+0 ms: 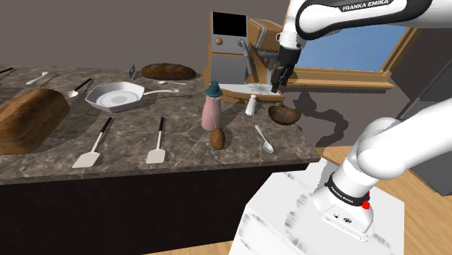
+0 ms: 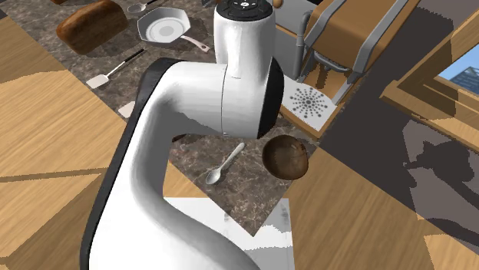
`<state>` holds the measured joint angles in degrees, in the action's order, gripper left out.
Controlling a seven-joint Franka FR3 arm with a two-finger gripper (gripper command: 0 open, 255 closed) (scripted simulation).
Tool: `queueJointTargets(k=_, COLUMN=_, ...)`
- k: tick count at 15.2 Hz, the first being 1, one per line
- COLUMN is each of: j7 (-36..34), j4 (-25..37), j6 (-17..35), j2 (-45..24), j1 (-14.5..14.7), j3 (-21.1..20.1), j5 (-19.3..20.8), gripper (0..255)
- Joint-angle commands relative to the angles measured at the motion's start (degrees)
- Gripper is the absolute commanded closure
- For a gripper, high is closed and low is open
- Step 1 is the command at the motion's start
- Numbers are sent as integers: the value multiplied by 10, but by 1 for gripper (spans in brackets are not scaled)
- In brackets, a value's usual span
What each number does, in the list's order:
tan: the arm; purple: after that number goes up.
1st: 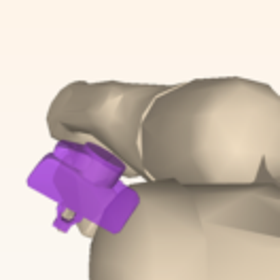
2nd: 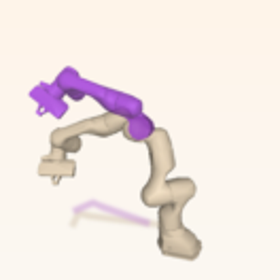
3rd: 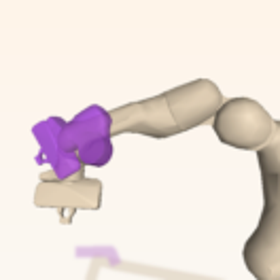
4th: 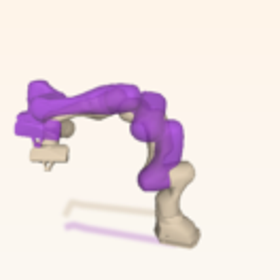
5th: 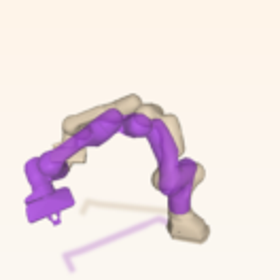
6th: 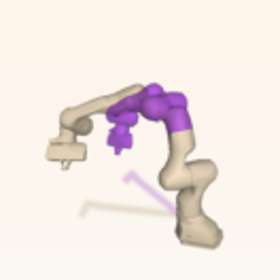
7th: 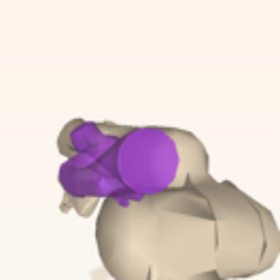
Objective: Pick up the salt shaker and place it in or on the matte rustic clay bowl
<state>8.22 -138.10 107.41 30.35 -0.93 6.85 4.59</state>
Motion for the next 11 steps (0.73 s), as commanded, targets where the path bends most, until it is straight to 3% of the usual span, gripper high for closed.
queueJointTargets(k=1, j7=26, j4=20, j6=31, j2=-49, j1=0, j3=19, j5=-5, gripper=0)
queueJointTargets(k=11, j7=168, j4=146, j6=121, j2=-279, j1=1, j3=89, j5=-85, gripper=0)
